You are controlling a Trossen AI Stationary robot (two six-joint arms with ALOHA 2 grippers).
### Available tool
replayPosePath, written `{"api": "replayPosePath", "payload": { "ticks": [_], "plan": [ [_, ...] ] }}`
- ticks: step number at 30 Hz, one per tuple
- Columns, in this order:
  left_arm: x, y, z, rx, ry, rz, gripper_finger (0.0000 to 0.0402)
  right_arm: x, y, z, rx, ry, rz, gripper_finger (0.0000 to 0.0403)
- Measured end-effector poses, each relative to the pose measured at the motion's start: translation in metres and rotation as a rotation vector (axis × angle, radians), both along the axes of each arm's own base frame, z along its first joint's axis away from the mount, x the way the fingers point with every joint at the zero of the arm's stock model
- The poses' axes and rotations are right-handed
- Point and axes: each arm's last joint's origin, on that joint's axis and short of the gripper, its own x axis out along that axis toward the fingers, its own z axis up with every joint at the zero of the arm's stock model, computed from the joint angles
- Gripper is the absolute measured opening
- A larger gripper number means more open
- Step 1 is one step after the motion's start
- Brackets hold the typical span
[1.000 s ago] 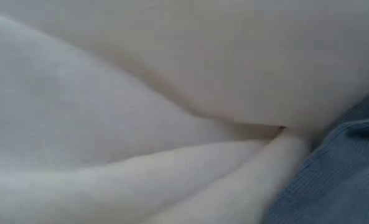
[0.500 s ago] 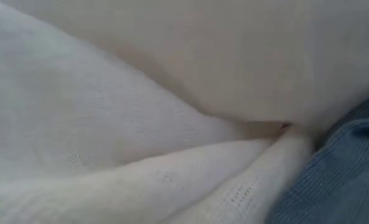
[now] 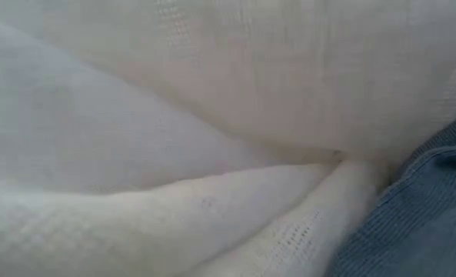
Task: Sort clothes
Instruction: Put the white polo shirt into the blue laundry organizer
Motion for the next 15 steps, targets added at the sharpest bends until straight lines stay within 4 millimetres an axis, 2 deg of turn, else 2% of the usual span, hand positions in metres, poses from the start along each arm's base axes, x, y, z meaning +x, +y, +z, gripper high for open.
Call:
{"api": "replayPosePath", "payload": {
  "ticks": [5,8,12,15],
  "plan": [
    [-0.031,0.014,0.039,0.132,0.011,0.061,0.0001,0.0,-0.006,0.037,-0.094,-0.061,0.051,0.0176],
    [-0.047,0.019,0.069,0.221,0.012,0.079,0.0001,0.002,-0.01,0.047,-0.09,-0.089,0.042,0.0176],
    [-0.063,0.02,0.101,0.27,0.048,0.052,0.0,0.001,-0.017,0.045,-0.088,-0.095,0.002,0.0176],
    [-0.074,0.01,0.105,0.264,0.132,-0.022,0.0,-0.002,-0.019,0.025,-0.098,-0.052,-0.042,0.0176]
  ]
}}
